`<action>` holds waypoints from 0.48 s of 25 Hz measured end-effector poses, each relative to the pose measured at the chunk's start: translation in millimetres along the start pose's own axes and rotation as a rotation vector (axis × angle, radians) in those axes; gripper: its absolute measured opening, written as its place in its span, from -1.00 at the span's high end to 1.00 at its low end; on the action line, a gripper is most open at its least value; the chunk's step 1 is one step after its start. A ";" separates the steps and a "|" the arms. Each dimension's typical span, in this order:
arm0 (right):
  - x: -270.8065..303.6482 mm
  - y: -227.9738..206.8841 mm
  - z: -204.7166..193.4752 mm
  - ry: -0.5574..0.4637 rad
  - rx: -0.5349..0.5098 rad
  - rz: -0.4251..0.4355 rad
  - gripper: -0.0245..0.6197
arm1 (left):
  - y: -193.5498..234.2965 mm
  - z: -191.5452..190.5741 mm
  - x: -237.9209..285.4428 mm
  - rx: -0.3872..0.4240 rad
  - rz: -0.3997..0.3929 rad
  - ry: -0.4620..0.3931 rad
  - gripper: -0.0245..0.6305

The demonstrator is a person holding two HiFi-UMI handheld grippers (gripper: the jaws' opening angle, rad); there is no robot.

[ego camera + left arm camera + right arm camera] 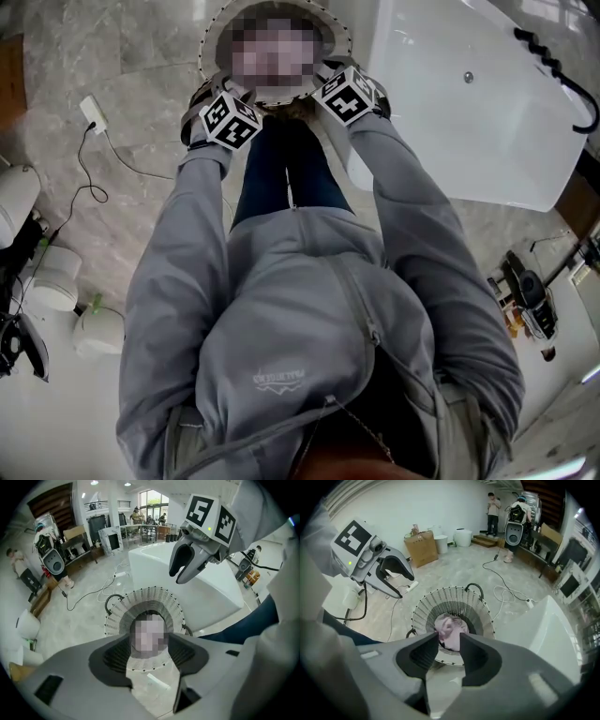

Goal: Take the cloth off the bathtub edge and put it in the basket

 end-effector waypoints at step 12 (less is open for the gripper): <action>-16.2 16.2 11.4 -0.061 0.009 -0.004 0.44 | 4.5 25.9 -23.6 -0.008 0.033 -0.076 0.23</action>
Point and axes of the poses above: the fingertips, and each gripper's own axes: x forward along the fingers, y to its left, z out of its top, the point moved 5 cm from there along -x, backward along the fingers, and after that the axes turned 9 degrees about z, right-handed, at the moved point
